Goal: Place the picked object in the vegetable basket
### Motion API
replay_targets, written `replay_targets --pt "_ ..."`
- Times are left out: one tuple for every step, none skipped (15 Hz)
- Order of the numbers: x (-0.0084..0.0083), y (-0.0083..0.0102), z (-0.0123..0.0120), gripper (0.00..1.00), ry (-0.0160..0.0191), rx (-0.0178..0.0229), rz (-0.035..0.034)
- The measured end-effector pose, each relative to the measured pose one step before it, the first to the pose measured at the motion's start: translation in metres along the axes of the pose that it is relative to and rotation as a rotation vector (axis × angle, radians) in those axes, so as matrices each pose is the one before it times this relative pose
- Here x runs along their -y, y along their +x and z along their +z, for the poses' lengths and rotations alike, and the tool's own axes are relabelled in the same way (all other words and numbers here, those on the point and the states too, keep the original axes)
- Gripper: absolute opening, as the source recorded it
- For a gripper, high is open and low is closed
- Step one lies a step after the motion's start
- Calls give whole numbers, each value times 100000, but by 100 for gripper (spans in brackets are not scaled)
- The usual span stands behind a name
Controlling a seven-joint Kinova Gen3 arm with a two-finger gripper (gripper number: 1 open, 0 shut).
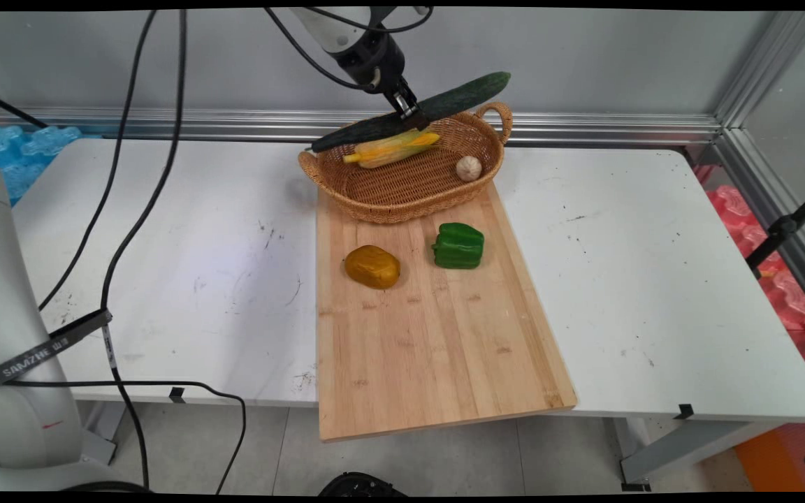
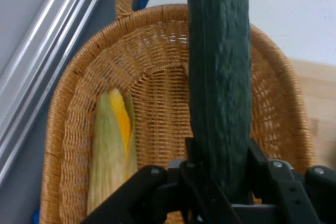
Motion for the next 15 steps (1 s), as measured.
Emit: replay_targets --pt "472 -26 690 0 116 -314 698" --pt "453 -48 767 0 191 -320 254" --pt "435 -78 689 0 452 -332 -326" --pt "482 -107 764 0 542 -344 -548" --pt "405 -80 675 0 458 -264 -612" --pt "489 -172 793 0 534 -142 -744" --pt "472 -217 743 0 527 -75 -842" --pt "350 -200 584 0 387 -17 -875" --pt "416 -306 600 0 644 -18 -1683" --pt "341 -375 496 0 674 33 -2289" --pt "225 -329 384 0 508 68 -2055" --pt "156 -379 406 0 477 150 -2461" --pt "106 -347 382 0 377 121 -2318" --pt "48 -283 306 0 261 84 -1999" --pt "27 -325 355 0 259 127 -2325"
